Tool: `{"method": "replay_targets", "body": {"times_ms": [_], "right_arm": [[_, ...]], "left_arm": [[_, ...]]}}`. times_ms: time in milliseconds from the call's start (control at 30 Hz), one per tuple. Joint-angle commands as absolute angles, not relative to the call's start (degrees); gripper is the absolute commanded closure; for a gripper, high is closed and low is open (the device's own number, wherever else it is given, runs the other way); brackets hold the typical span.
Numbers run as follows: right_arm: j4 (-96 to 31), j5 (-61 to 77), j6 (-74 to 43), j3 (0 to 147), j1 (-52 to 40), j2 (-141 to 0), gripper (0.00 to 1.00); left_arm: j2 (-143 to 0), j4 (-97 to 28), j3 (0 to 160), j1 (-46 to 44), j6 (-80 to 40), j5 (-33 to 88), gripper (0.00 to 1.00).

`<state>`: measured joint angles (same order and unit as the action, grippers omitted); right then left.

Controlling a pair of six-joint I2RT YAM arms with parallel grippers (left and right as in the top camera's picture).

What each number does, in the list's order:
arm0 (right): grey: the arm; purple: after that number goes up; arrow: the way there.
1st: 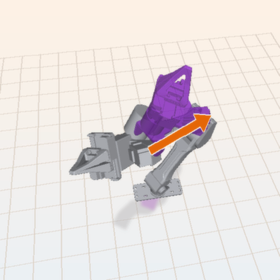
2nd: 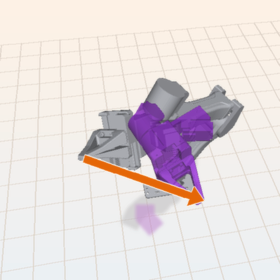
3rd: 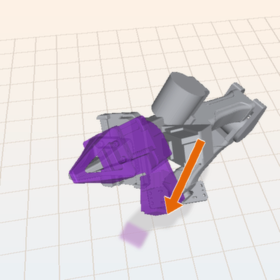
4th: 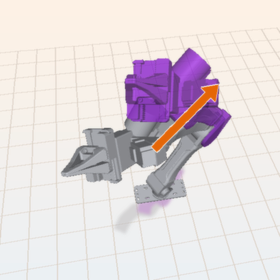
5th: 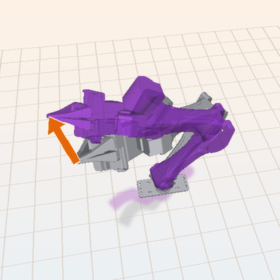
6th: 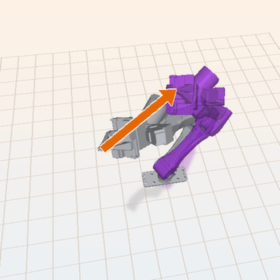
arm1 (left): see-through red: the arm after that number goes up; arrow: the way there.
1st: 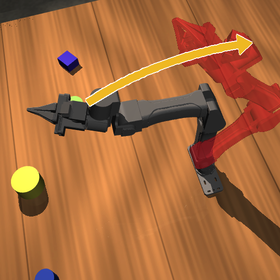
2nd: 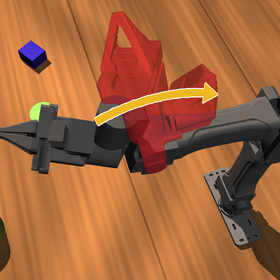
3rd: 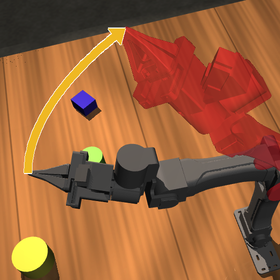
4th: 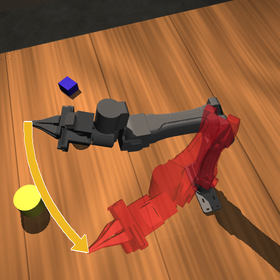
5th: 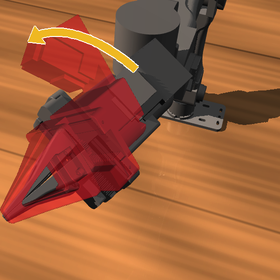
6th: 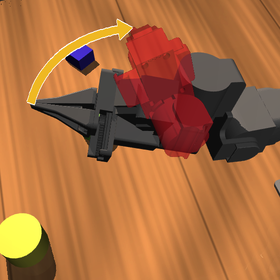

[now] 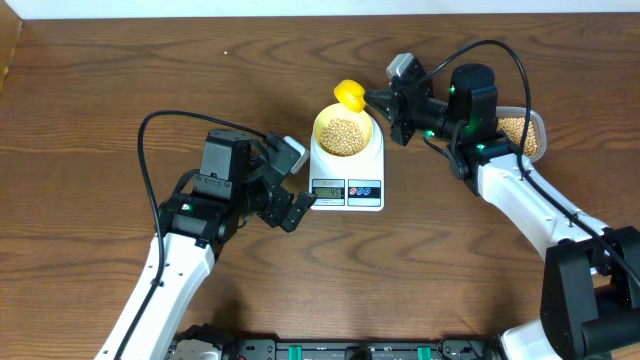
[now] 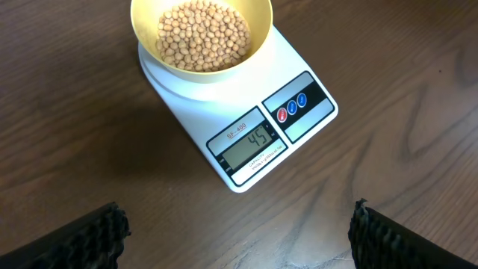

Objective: Scoop item into bowl and weigh 50g on scale
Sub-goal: 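Tip the scoop to pour soybeans into the yellow bowl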

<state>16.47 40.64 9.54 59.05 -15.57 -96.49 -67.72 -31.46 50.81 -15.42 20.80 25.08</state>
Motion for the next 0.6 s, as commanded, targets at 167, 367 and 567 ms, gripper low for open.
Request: {"method": "replay_targets", "body": {"times_ms": [167,367,567], "right_arm": [[16.4,40.6,11.0,58.9,-15.6,-96.7,0.99],[15.2,40.7,15.5,58.9,-15.2,-96.7,0.99],[12.4,47.5,15.4,58.9,-15.3,-96.7,0.99]], "left_arm": [[-67.8,-31.4,50.7,-15.2,20.5,24.6,0.03],[-67.8,-31.4,50.7,-15.2,20.5,24.6,0.03],[-67.8,-31.4,50.7,-15.2,20.5,24.6,0.03]]}}
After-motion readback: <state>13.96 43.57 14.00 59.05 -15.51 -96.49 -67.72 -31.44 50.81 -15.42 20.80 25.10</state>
